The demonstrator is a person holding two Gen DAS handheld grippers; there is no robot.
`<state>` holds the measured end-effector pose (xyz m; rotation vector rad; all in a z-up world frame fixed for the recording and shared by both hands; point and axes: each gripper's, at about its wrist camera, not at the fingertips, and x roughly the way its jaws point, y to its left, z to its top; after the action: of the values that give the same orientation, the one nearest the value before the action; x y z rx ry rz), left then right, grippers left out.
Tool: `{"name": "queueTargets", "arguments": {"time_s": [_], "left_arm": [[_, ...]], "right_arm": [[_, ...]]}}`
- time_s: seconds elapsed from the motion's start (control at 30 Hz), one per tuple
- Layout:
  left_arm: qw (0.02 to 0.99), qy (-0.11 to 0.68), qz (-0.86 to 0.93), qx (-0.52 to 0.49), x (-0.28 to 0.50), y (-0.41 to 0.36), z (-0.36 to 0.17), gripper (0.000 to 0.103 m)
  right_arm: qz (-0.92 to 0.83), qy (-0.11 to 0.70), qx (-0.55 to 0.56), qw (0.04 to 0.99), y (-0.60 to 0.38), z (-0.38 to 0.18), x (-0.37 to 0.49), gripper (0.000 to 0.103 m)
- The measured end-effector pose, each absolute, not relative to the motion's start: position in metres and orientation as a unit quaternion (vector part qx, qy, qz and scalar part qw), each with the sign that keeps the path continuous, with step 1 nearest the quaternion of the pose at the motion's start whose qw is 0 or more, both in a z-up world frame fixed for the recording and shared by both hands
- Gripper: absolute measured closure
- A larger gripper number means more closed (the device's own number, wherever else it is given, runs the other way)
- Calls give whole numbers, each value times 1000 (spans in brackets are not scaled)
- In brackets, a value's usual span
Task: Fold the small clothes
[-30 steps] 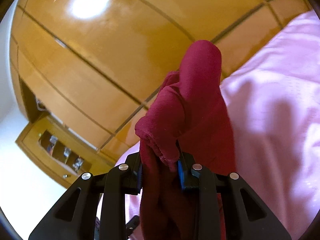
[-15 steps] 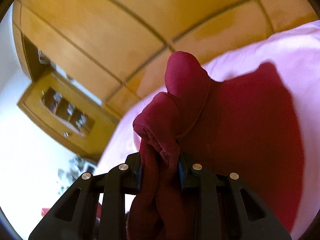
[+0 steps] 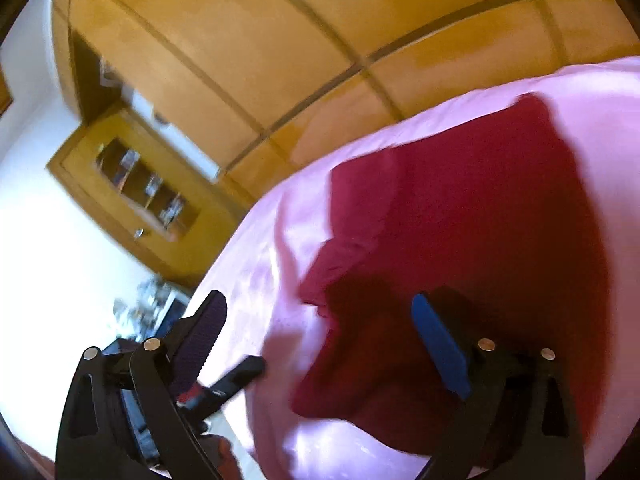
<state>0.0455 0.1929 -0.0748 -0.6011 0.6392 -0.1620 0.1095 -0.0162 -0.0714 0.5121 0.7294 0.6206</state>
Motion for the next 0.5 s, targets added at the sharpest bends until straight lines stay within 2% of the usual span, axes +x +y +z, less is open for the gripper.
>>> {"name": "queueTargets", "arguments": {"time_s": [0.2,0.3,0.37,0.47,0.5], "left_arm": [[894,307,-146,-291,55,165,-57,13],[893,322,-167,-267,66,144,-51,20],[886,343,-169,-262,79,134,-52,33],[868,381,-171,-267,101,125,-63,45],[864,389,-170,-270,105,124,-65,61]], "right_arm": [[119,335,246,901,-95,-72,84,4],[34,360,243,900,-126,-84,77,4],[3,371,247,895,-141,-94,72,4],[-5,382,250,890,-149,-104,67,4],[-1,387,244,889,-148,-106,67,4]]}}
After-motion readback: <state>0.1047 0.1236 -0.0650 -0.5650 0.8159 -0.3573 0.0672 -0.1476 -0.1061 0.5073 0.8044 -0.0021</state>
